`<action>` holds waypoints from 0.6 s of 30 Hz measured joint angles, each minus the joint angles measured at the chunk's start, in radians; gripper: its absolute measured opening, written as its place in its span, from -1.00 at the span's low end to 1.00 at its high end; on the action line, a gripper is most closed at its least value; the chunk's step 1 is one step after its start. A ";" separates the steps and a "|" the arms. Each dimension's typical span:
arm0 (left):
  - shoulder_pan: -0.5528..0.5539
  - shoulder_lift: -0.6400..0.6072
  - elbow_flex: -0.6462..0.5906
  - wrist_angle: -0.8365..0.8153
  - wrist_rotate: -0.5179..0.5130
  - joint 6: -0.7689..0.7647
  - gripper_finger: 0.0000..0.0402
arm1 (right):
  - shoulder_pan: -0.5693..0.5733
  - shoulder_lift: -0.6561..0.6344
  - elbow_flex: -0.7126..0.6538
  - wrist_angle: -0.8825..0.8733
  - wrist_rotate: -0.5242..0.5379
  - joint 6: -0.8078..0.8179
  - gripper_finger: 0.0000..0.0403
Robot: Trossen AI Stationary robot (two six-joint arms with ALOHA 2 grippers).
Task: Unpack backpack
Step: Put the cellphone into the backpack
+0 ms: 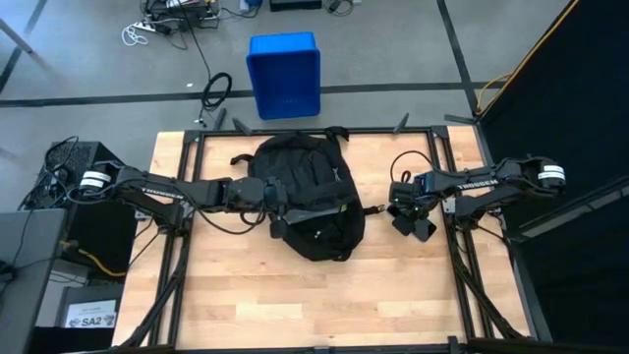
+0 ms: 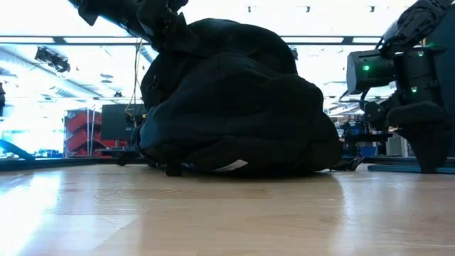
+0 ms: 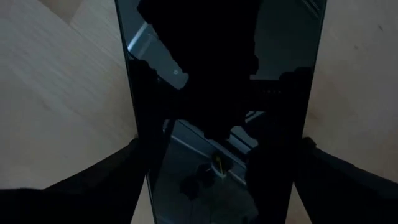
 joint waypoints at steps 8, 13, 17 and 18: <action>0.000 0.000 0.000 -0.002 0.000 0.000 -1.00 | 0.007 0.003 0.137 -0.033 -0.018 -0.043 0.62; 0.000 0.000 0.000 -0.002 0.000 0.000 -1.00 | 0.042 0.001 0.227 -0.042 0.008 -0.063 0.62; 0.000 0.000 0.000 -0.001 0.000 0.000 -1.00 | 0.105 0.001 0.298 -0.063 -0.008 -0.067 0.62; 0.000 0.000 0.000 -0.002 0.000 0.000 -1.00 | 0.125 0.000 0.319 -0.059 -0.022 -0.077 0.62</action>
